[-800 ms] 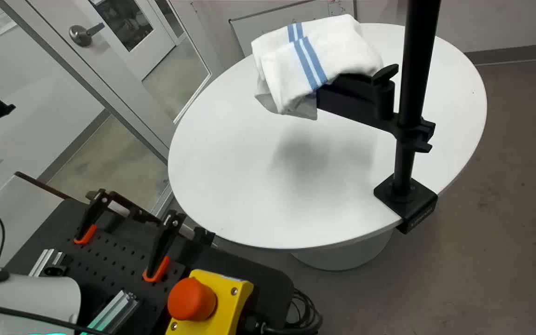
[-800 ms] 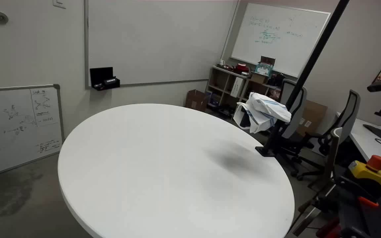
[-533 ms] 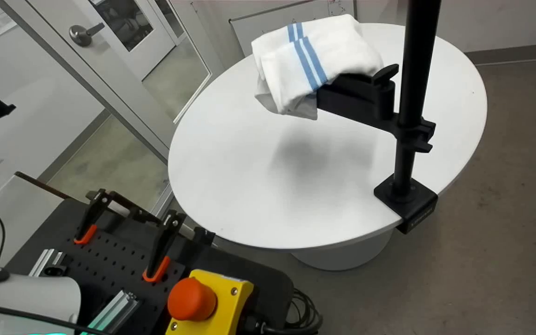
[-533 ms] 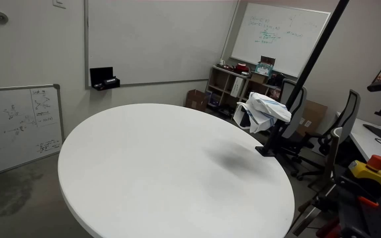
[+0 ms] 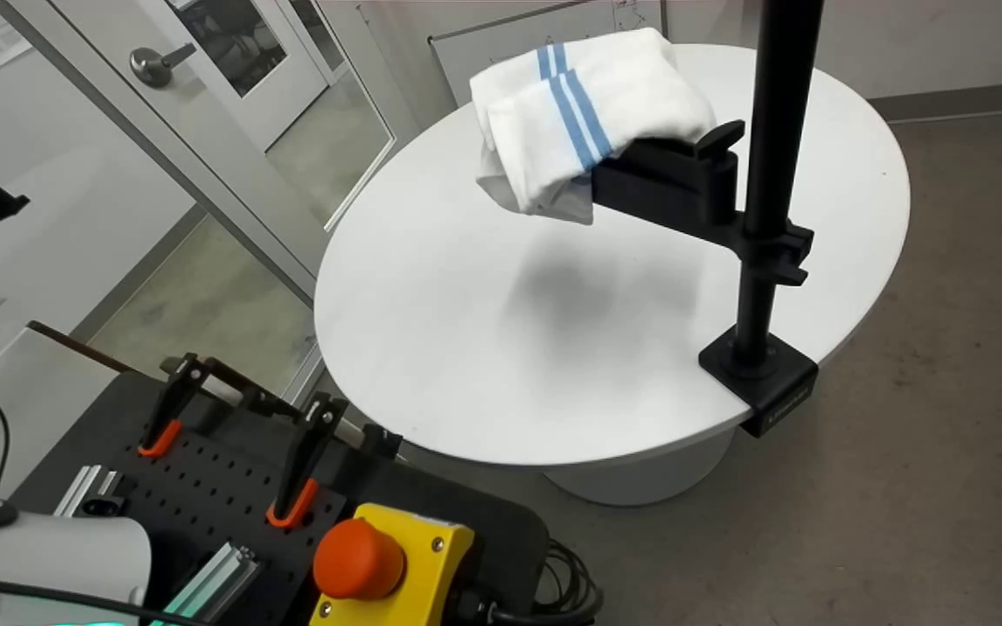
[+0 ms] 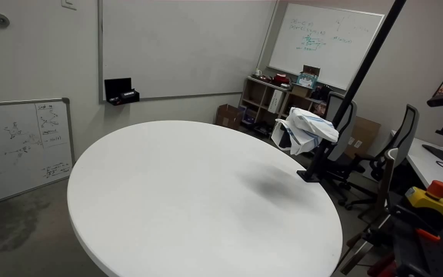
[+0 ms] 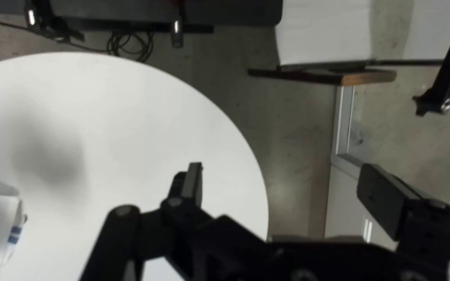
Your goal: Put the white towel on the table
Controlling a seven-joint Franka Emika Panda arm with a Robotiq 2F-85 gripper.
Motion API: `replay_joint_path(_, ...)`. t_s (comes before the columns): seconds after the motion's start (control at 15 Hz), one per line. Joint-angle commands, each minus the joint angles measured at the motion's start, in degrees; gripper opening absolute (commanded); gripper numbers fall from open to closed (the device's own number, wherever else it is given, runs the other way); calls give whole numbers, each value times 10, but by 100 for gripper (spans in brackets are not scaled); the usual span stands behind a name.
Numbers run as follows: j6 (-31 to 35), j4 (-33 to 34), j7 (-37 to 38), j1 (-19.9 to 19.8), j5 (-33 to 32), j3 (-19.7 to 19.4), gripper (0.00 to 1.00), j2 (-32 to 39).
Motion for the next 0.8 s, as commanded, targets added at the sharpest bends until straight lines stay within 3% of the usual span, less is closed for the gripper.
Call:
replay_joint_path(0.0,81,14,-2,-40,-55,-11,100,25)
replay_joint_path(0.47,318,13,55,-122,-179,-13,100,118)
replay_joint_path(0.73,375,31,119,-168,-255,-10,100,175)
